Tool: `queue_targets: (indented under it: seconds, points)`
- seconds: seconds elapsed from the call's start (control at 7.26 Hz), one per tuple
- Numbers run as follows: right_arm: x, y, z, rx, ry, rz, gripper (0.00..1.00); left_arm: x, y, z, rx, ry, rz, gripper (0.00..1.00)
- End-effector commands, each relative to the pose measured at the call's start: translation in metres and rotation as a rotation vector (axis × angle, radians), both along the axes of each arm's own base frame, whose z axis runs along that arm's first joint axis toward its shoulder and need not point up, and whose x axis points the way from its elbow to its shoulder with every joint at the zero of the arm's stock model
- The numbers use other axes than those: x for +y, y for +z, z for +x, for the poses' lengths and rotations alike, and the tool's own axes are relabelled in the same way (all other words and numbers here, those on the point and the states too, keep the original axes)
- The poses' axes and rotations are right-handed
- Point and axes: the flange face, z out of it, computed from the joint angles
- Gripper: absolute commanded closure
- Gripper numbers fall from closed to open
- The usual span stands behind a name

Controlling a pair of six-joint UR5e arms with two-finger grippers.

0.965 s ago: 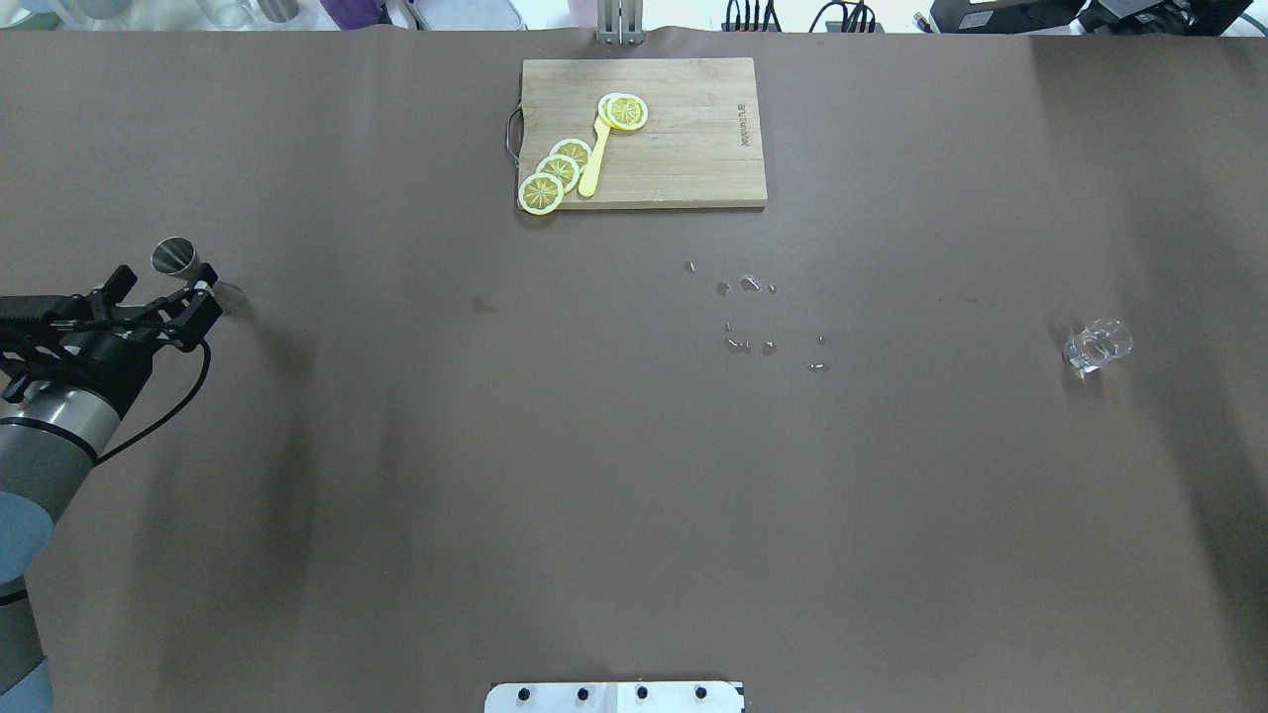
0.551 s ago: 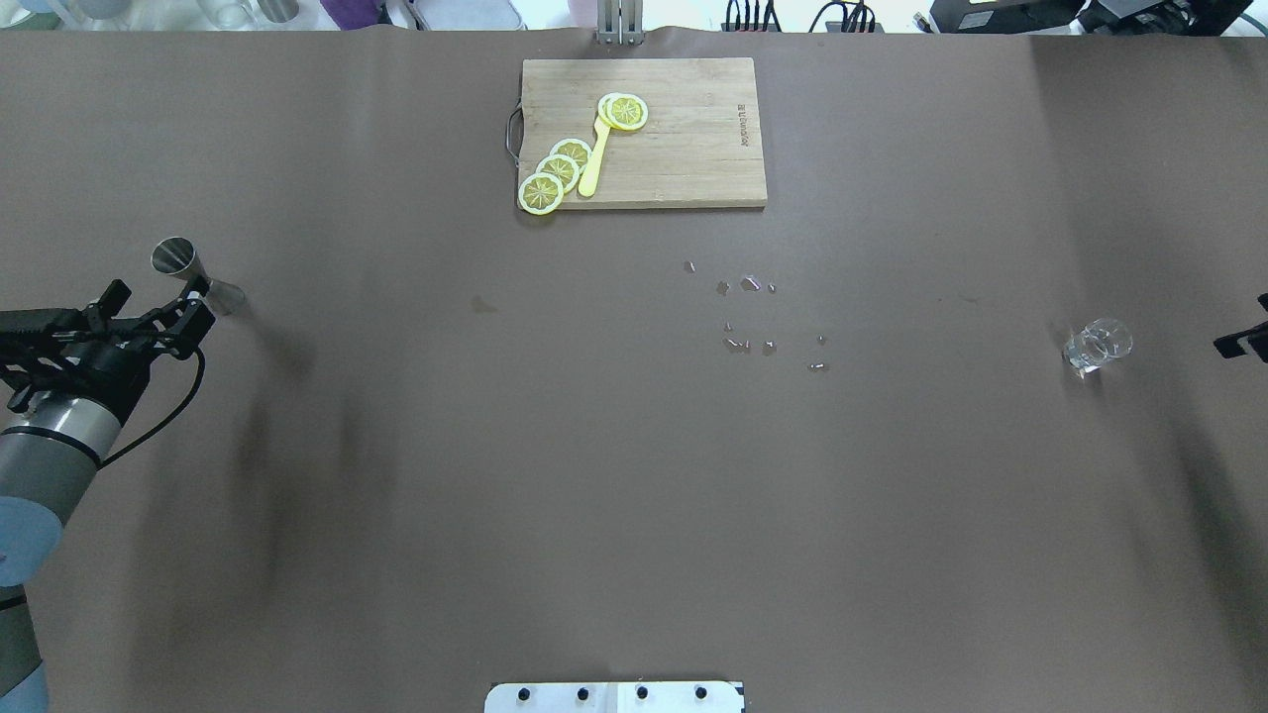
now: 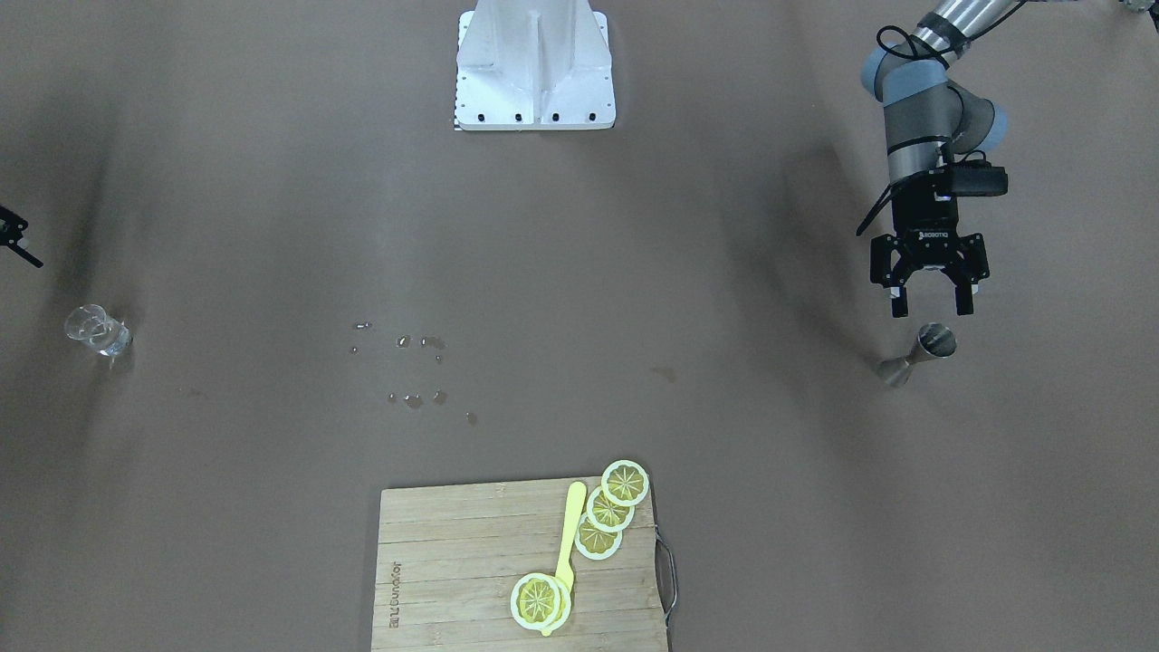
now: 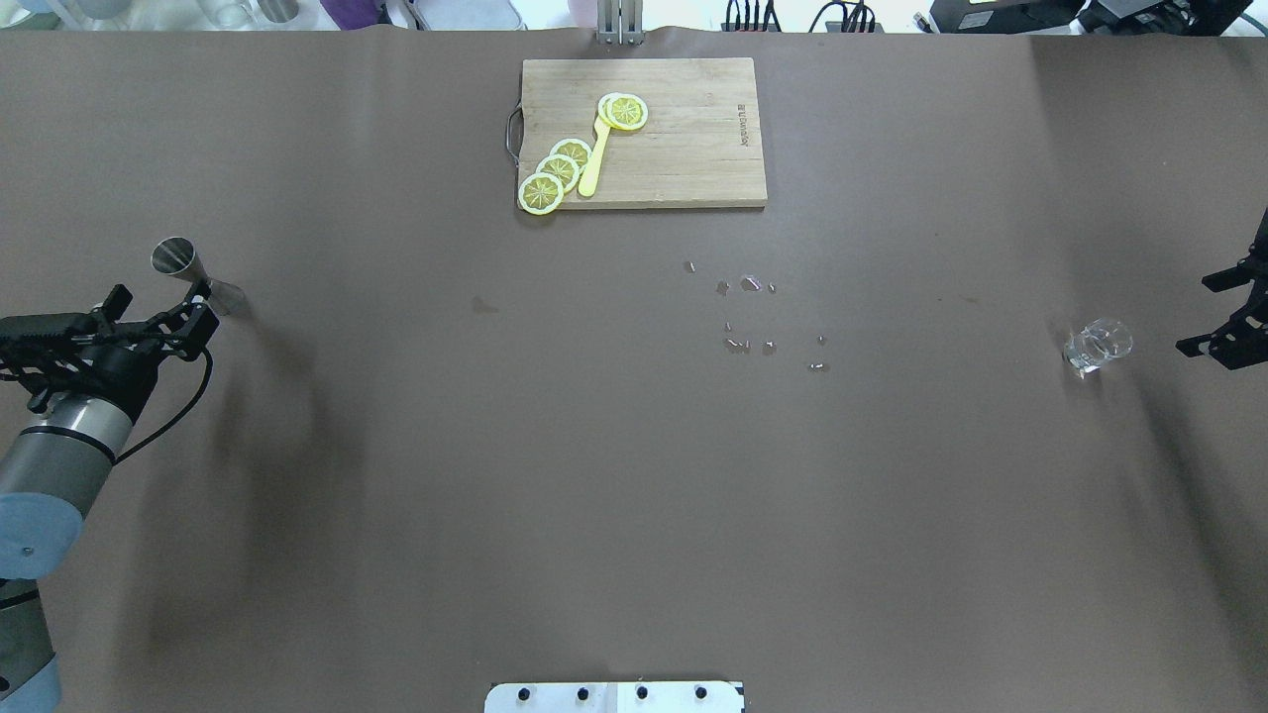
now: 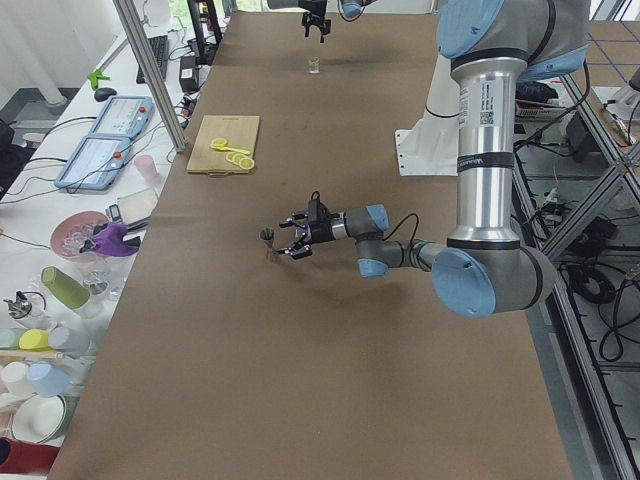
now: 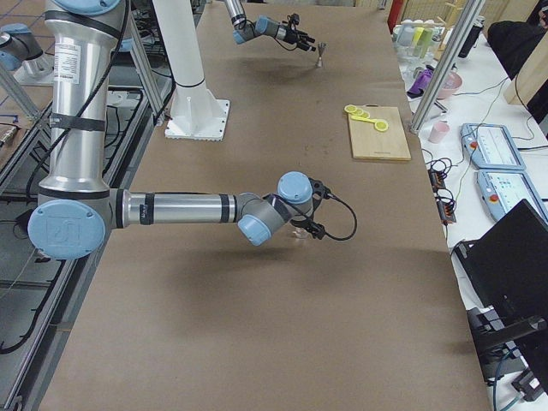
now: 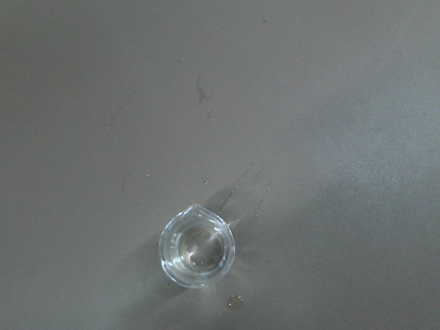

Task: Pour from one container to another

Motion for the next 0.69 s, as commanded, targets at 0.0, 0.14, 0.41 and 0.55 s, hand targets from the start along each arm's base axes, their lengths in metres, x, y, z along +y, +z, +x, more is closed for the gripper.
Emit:
queue_targets:
  seconds: [0.0,0.14,0.41,0.55]
  points:
    - [-0.006,0.015,-0.008,-0.068,-0.026,-0.018,0.00,-0.008,0.000,0.014,-0.008,-0.004,0.000,0.02]
    - [-0.010,0.008,-0.009,-0.076,-0.023,-0.013,0.00,-0.008,0.002,0.014,-0.013,-0.009,0.002,0.02]
    - [-0.012,0.004,-0.012,-0.091,-0.027,0.031,0.00,-0.015,0.007,0.024,-0.032,-0.028,0.004,0.02]
    - [-0.007,0.011,-0.010,-0.099,-0.022,0.039,0.00,-0.020,0.010,0.031,-0.043,-0.045,0.006,0.02]
